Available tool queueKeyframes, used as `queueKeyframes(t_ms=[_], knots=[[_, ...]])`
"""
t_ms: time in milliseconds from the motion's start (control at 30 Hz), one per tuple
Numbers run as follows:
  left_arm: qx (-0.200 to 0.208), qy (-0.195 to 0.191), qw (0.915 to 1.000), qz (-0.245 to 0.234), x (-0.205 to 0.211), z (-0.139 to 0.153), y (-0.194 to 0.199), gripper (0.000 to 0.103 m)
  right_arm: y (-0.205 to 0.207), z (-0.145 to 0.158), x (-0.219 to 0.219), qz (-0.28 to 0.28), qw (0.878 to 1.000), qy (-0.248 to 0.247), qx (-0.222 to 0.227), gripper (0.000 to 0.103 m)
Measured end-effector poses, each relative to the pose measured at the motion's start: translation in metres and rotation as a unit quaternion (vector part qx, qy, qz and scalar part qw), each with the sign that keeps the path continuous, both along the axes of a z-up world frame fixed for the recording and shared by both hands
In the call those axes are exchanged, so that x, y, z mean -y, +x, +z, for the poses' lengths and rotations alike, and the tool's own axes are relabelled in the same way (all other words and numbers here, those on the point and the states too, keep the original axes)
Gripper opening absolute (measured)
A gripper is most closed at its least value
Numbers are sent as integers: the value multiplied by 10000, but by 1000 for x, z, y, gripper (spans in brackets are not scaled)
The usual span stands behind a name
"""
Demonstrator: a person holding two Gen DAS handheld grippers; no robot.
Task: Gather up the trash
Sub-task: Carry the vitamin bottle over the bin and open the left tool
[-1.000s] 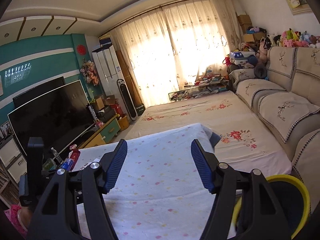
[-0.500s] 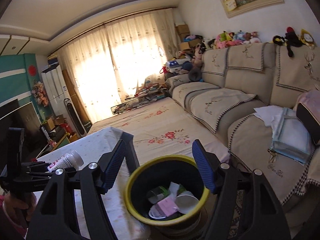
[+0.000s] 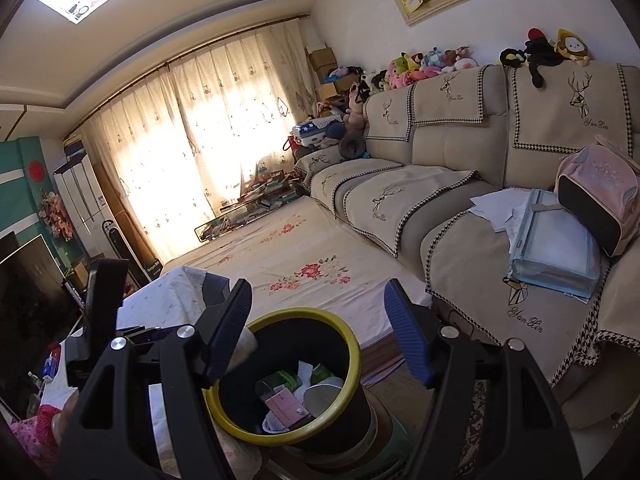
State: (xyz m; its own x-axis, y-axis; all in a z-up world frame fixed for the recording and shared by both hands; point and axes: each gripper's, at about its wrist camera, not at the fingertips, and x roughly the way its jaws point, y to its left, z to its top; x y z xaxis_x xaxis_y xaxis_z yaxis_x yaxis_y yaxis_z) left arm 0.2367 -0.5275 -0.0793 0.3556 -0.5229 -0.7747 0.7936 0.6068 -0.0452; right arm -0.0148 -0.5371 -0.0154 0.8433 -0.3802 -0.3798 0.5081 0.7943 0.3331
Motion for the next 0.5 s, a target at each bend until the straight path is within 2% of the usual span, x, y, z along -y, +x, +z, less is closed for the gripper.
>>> queueKeyframes(t_ms=[133,267,400,500], knots=[[-20,-118,9996,241,-27,3,4,87,9,3,-13,164,9997,-136,-91,66],[374,-294,9973,565,-85,22,-9,90,20,4,-33,449,9987,-222,-127,67],[683,-582,9906,1036,-155,44,-30,97,33,5,-59,775,9963,-315,-217,68],[915,-757,9818,1483,-207,59,-47,98,40,6,-82,1022,9936,-403,-280,68]])
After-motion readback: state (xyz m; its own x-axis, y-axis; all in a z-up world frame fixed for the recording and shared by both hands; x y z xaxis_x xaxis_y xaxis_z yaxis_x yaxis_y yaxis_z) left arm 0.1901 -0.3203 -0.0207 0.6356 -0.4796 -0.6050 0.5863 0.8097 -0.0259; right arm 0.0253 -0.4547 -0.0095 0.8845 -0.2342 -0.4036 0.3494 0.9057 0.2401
